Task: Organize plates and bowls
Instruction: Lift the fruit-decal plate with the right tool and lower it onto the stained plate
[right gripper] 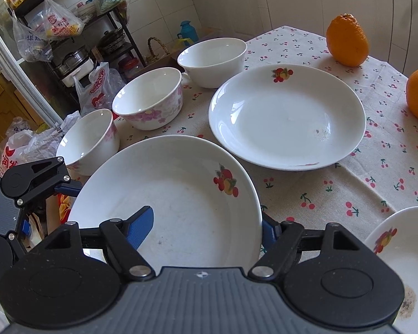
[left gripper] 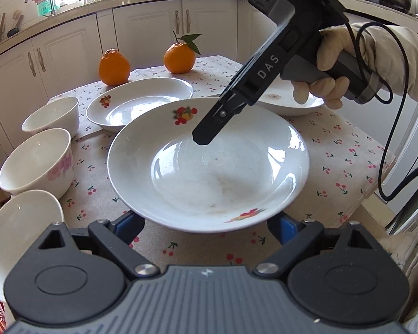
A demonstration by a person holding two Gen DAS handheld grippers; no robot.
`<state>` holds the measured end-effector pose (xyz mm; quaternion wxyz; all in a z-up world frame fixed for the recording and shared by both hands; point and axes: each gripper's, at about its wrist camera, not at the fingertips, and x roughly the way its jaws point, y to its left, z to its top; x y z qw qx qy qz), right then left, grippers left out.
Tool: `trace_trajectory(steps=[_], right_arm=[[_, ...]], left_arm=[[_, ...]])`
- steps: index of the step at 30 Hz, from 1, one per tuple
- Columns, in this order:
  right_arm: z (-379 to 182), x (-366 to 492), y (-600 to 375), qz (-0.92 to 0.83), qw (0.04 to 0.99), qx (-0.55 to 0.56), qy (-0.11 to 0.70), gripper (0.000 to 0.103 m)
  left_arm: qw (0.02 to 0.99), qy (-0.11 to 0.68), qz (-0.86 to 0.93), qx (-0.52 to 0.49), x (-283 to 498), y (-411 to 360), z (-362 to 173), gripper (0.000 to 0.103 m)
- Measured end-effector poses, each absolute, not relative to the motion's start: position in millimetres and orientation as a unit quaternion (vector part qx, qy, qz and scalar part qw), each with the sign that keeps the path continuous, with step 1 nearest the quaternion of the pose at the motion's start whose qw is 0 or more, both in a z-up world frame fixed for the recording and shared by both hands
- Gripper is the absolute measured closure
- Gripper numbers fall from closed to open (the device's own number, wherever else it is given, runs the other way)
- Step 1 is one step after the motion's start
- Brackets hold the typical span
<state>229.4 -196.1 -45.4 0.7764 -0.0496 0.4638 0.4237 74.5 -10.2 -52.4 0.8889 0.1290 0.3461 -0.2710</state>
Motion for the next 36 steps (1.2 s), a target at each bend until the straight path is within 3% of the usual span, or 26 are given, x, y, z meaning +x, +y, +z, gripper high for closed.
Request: trace_trajectory(steps=[36], right_arm=[[-27.3,241.6,-359.2,0.275,0.860,0.001,0.430,0.021]], left_arm=[[0.844,0.319,-0.395,0.170,153.7,-139.1,-39.0,0.009]])
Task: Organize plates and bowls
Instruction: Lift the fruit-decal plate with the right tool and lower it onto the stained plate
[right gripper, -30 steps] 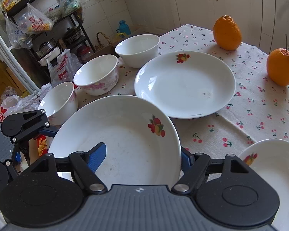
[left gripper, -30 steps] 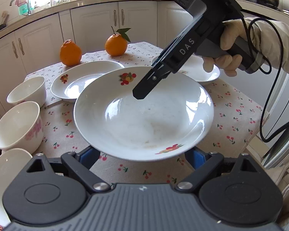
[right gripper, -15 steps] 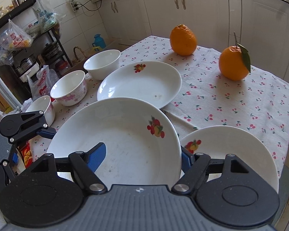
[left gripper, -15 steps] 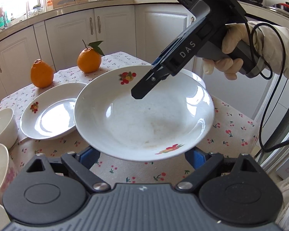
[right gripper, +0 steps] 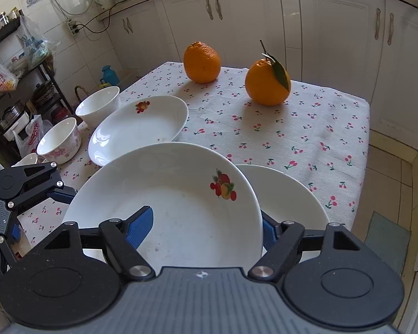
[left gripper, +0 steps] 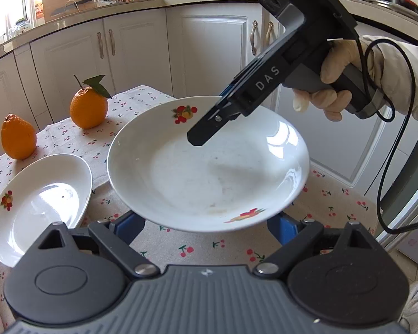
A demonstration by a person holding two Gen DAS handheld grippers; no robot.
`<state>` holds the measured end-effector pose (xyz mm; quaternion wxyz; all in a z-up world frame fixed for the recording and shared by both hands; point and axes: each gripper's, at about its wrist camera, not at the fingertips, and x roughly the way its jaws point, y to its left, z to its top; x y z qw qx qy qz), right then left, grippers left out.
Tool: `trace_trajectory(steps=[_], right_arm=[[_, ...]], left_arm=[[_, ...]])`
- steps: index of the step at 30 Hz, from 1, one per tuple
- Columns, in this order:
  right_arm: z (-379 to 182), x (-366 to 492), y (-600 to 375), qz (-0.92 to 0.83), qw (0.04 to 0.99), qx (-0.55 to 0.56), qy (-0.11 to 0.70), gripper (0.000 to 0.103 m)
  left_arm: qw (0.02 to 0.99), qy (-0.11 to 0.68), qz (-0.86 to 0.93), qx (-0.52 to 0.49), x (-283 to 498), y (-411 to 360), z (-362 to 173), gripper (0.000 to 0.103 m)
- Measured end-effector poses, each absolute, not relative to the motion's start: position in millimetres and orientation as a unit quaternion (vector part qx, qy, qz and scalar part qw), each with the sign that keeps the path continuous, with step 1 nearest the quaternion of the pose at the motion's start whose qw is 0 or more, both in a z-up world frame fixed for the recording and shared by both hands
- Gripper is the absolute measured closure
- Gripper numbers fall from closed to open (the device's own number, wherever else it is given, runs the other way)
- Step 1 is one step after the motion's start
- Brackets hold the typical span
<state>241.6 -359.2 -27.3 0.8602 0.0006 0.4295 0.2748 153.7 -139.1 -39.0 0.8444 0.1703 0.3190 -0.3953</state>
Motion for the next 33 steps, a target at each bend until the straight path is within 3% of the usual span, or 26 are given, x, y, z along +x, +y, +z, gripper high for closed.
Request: trace_trajectory(steps=[33], right_arm=[[-50.3,245.1,-396.2,0.203,0.869,0.013,0.451,0.020]], left_arm=[[0.833,0.326,-0.409,0.180,182.7,-170.6,-54.8,0.009]])
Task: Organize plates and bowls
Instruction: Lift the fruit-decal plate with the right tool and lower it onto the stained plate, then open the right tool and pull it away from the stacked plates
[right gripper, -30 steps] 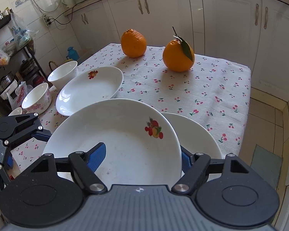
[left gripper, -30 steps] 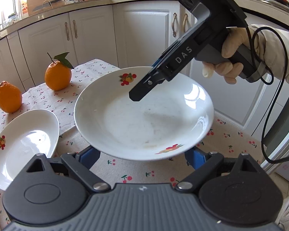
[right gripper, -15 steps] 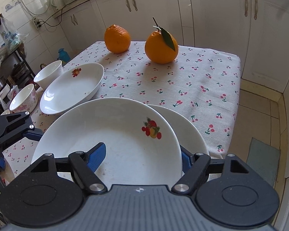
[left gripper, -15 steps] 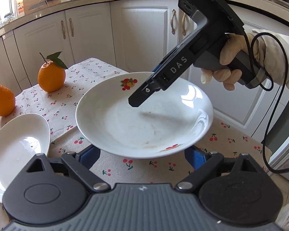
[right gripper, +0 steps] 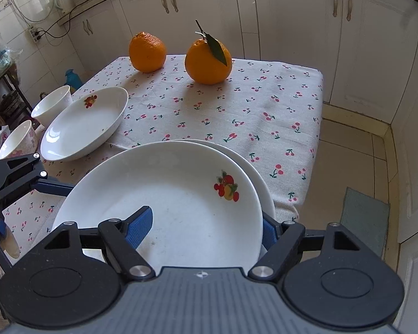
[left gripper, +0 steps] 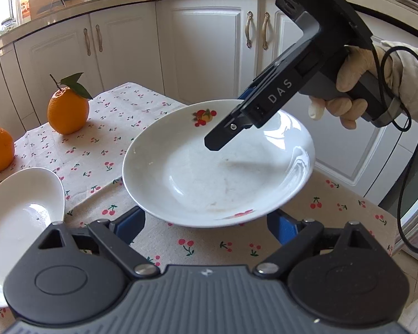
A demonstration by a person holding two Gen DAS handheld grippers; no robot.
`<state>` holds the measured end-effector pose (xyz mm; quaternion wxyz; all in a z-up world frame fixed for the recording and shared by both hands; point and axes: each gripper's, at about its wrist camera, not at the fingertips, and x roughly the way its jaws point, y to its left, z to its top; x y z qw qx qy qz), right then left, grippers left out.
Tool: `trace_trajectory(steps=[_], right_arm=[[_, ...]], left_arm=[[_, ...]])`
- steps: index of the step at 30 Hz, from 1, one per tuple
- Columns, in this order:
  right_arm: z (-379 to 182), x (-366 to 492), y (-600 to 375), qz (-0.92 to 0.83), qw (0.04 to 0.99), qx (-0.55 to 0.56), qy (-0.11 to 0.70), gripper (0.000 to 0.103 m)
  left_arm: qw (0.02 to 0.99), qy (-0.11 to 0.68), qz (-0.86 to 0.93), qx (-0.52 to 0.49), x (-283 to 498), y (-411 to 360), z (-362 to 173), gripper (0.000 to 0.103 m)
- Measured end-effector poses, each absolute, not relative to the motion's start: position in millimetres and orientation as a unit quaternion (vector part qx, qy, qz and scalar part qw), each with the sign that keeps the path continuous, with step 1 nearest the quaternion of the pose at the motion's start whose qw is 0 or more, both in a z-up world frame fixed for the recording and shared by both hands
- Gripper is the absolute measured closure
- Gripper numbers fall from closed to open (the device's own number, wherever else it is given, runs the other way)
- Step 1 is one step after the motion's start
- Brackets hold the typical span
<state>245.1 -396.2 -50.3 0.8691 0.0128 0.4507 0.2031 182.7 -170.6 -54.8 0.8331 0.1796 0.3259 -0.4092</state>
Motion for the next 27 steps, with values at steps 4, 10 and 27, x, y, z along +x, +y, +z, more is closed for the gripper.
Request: trace_trajectory(steps=[4,10,27], right_arm=[[-46.6,242.3,-394.6,0.195,0.871,0.005,0.451,0.019],[-41.3,236.8,-396.6,0.181,0.873,0.002,0.452,0.018],[-40.0,223.2,-387.6,0.145,0.876,-0.038,0.458,0.013]], left_arm=[[0.833,0.323,-0.412,0.179,183.7,-169.8,-55.8,0.009],[0.834,0.316,-0.413,0.183,183.1,-170.5,-55.6,0.009],[0.850,0.292,-0.399,0.182,159.8,-155.7,-46.9,0.008]])
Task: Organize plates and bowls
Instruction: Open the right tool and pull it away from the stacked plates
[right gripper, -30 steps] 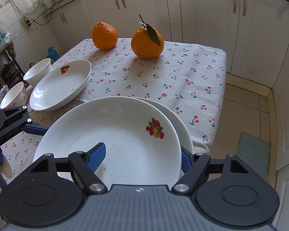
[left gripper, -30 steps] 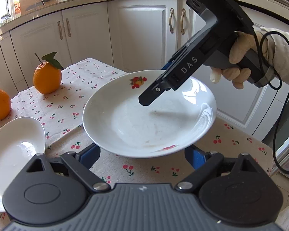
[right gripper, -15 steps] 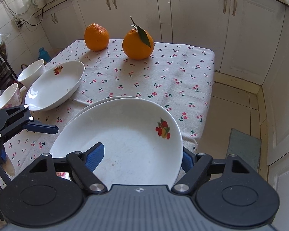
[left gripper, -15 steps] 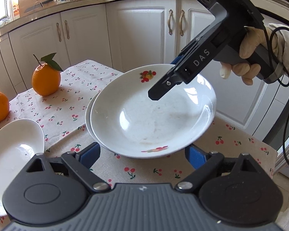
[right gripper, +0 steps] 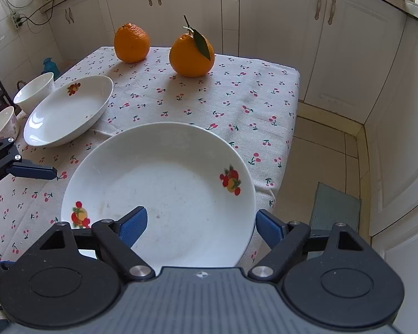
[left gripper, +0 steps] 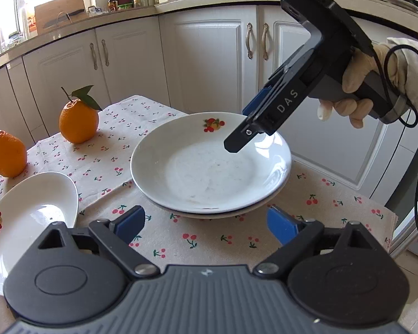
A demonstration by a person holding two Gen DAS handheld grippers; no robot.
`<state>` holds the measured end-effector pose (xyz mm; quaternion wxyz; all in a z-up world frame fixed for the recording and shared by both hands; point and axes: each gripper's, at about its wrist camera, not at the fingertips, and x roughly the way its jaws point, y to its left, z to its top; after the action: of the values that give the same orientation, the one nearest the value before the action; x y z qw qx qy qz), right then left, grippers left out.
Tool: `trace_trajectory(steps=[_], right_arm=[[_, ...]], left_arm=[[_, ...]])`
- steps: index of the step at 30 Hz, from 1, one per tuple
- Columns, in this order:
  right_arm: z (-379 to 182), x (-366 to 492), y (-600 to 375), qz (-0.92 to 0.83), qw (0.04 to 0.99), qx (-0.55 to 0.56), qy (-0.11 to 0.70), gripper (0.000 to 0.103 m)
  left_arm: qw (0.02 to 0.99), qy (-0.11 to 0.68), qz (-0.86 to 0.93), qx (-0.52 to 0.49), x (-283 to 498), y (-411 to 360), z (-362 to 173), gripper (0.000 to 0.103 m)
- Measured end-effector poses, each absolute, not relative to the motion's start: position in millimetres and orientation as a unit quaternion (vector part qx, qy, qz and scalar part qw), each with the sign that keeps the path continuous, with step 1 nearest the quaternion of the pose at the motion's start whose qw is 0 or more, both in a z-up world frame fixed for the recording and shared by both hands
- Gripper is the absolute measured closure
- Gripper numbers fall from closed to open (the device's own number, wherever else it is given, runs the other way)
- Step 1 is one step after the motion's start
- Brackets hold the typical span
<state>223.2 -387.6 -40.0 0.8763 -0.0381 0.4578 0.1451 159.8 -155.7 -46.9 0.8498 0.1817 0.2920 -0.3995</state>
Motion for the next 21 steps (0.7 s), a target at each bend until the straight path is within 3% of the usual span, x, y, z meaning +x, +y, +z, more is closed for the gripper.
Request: trace_trajectory(steps=[6,13,21], right_arm=[[-25.0,201.4,-373.2,0.165,0.889,-0.034,0.426,0.000],[-20.0,181.9,-342.4,0.192,0.889,-0.045,0.414,0.000],[-12.4,178.6,-316.3,0.222,0.886,-0.058,0.404,0.000]], left_arm=[[0.871,0.282,-0.370,0.160,149.3,-135.9,-37.8,0.007],[0.911,0.285,-0.267,0.133,149.2,-106.0,-38.7,0.003],[0.927,0.339,-0.131,0.092,174.4,-66.9,-59.9,0.003]])
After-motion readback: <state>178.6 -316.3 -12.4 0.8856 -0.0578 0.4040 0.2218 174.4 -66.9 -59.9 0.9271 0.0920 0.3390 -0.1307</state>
